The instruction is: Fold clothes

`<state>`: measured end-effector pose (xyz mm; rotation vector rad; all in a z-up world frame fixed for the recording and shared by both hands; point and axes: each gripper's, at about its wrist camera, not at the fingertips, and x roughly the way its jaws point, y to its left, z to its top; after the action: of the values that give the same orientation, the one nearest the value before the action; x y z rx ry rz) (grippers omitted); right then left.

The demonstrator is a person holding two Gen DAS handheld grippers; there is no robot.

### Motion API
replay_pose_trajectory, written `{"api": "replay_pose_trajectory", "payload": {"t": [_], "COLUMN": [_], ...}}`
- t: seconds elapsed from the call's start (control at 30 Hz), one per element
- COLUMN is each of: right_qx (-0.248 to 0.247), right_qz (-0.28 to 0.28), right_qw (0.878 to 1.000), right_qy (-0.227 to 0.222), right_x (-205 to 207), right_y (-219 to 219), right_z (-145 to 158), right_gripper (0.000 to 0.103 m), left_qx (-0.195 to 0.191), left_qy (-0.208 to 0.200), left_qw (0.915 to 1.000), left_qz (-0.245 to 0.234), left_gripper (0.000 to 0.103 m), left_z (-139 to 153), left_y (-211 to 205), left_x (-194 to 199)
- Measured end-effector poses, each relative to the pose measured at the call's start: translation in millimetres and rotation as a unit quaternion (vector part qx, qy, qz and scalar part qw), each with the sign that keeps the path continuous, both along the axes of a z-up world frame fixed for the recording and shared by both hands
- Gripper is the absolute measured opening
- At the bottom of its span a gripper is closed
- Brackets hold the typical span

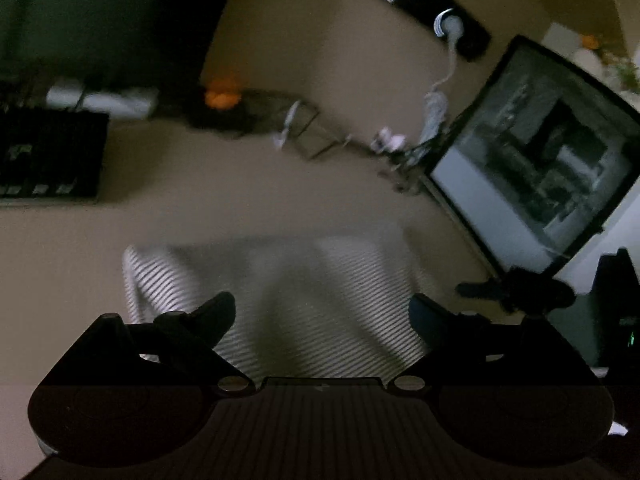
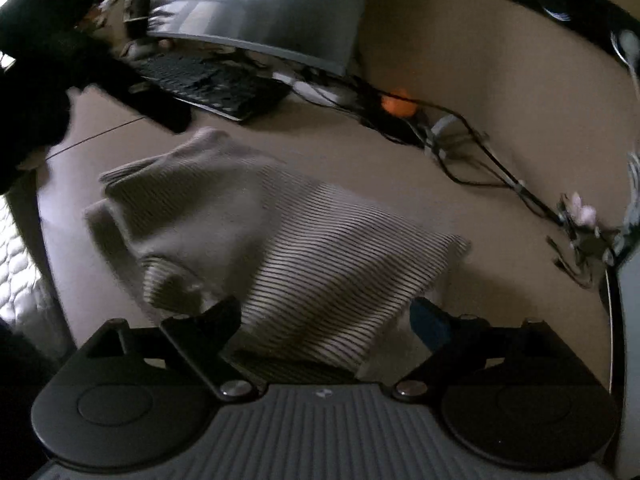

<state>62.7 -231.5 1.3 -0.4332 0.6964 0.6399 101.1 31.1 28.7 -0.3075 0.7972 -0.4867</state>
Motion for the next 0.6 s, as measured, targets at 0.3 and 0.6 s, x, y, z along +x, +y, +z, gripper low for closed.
{"api": "replay_pose_trajectory", "payload": {"t": [0.3,0.6], "right_qx": [-0.039,0.161], "right_qz": [0.003,-0.125], "right_qw": [0.999,0.975], "right_qy": [0.015,0.086], "right_x": [-4.1,23.4], "right_y": [25.3,-37.8], "right_z": [-19.3,23.5], "right_gripper": [0.098,0.1], "left_qx": [0.029,-0.013], "left_qy": [0.047,0.056], "left_qw": [0.9984,0.9982], "left_qz": [0.015,0.016], "left_gripper": [0.098,0.102], "left_z": [-40.2,-45.2], "left_y": [-12.9,-0.3], "left_x": [12.0,14.6]}}
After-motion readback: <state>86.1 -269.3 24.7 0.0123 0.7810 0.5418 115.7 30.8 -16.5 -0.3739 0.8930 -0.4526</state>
